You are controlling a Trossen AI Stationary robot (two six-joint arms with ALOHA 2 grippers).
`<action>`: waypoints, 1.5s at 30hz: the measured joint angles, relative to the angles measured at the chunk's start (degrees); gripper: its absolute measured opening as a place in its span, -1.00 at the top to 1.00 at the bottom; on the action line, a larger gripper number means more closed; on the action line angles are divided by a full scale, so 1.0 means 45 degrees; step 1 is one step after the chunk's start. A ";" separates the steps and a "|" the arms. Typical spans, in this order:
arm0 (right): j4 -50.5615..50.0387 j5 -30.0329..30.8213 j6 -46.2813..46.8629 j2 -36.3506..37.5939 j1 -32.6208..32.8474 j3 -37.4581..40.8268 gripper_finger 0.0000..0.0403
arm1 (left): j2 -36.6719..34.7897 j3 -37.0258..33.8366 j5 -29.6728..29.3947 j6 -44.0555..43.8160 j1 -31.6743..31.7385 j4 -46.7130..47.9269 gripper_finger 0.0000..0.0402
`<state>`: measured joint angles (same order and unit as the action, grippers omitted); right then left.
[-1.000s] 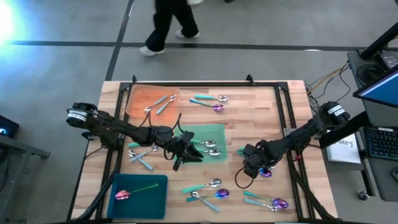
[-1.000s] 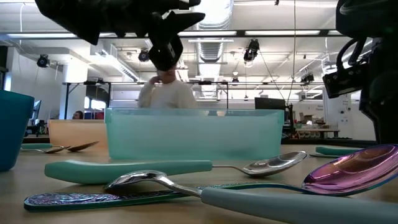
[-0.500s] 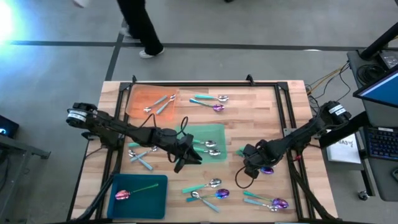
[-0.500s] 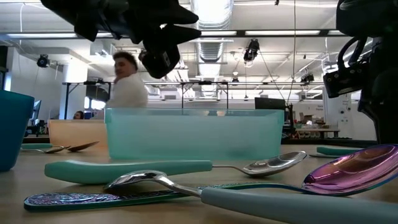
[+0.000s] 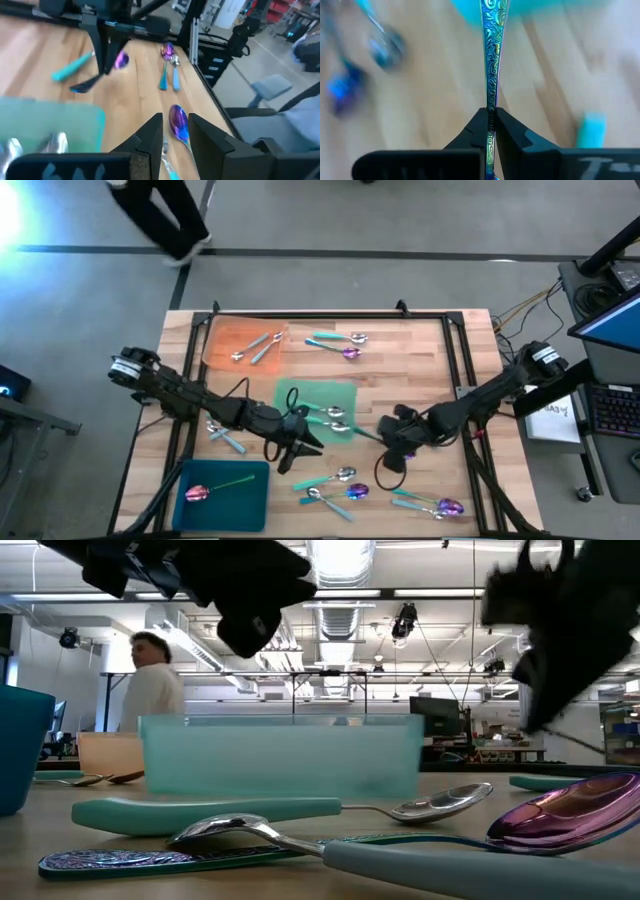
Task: Sort silverware by color (type)
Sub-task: Put the iridescent spoon into the blue bin
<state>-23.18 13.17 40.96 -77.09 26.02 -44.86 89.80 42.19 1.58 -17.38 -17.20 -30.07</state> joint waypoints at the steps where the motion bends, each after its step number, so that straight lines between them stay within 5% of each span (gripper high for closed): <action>1: 0.0591 0.0327 -0.0459 0.0017 0.0000 -0.0069 0.94 | 0.0066 0.0000 -0.0039 0.0226 -0.0003 -0.0251 0.62; 7: 0.3894 0.0754 -0.3022 0.0051 -0.0009 -0.0230 0.94 | 0.0908 0.0196 -0.0123 0.0430 0.0201 -0.2503 0.62; 14: 0.5521 0.0945 -0.4346 0.0085 -0.0009 -0.0246 0.94 | 0.1873 0.1279 -0.0331 0.0528 0.0191 -0.2351 0.53; 28: 0.5686 0.1154 -0.5631 0.0085 -0.0006 -0.0811 0.94 | 0.2196 0.2686 -0.0175 0.2096 0.0165 -0.1221 0.17; 45: 0.5726 0.1069 -0.5557 0.0119 0.0025 -0.0811 0.94 | 0.2103 0.2753 -0.1241 0.2934 0.0174 0.0389 0.15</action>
<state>2.59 17.98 15.95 -76.55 26.13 -48.51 99.26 54.58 -4.00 -4.17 -16.41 -28.32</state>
